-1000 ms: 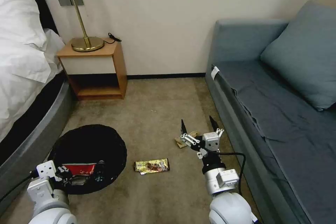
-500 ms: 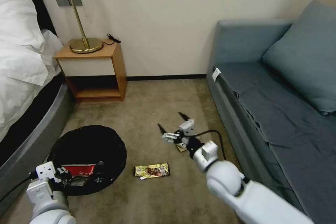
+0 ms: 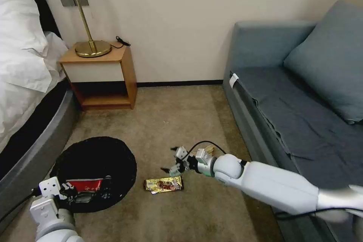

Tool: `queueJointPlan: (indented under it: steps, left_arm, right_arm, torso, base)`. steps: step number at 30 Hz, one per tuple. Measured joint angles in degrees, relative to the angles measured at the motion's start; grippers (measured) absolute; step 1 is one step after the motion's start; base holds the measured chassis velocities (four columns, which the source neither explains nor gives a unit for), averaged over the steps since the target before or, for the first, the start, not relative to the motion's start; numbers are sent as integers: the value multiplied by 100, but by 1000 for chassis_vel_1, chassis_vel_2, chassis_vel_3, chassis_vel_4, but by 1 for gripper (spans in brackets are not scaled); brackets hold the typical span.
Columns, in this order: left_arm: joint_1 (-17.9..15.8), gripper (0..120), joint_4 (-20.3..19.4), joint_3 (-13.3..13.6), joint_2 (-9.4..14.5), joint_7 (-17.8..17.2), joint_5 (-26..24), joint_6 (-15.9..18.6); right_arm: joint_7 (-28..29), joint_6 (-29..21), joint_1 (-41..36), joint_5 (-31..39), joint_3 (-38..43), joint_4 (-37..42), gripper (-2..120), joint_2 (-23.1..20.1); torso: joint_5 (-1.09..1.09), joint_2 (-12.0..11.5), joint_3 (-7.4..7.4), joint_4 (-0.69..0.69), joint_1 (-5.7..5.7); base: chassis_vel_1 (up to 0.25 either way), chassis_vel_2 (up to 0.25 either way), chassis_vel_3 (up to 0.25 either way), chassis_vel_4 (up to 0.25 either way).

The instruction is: Pick up the trash bin, then pick up the garbage on the floor and place it into the trash bin.

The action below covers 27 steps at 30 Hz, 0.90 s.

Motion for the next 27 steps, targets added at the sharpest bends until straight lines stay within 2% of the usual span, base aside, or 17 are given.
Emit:
queueJointPlan:
  steps: [6, 9, 10, 14, 19, 27]
  left_arm:
    - [79, 3, -36, -22, -39, 0, 16, -47]
    - [118, 3, -73, -47, -60, 1, 19, -64]
    - [118, 3, -73, -47, -60, 1, 19, -64]
    - [143, 3, -80, -77, -88, 1, 19, -83]
    - [150, 3, -84, -85, -97, -2, 19, -92]
    - [145, 3, -58, -109, -92, -4, 12, -118]
  right_arm:
    - [-114, -250, 319, -98, -489, -624, 100, 461]
    - [-286, -216, 384, -192, -694, -1243, 100, 965]
    - [-286, -216, 384, -192, -694, -1243, 100, 965]
    - [-474, -98, 329, -314, -786, -1961, 100, 1510]
    - [-632, 92, 216, -477, -820, -2592, 100, 1818]
    - [-819, 315, 16, -715, -780, -3329, 100, 2054]
  torso:
    - [0, 0, 0, 0, 0]
    - [1, 0, 0, 1, 0]
    - [1, 0, 0, 1, 0]
    - [1, 0, 0, 3, 0]
    - [1, 0, 0, 0, 0]
    - [1, 0, 0, 1, 0]
  base:
    - [0, 0, 0, 0]
    - [0, 0, 0, 0]
    - [0, 0, 0, 0]
    - [0, 0, 0, 0]
    - [0, 0, 0, 0]
    - [0, 0, 0, 0]
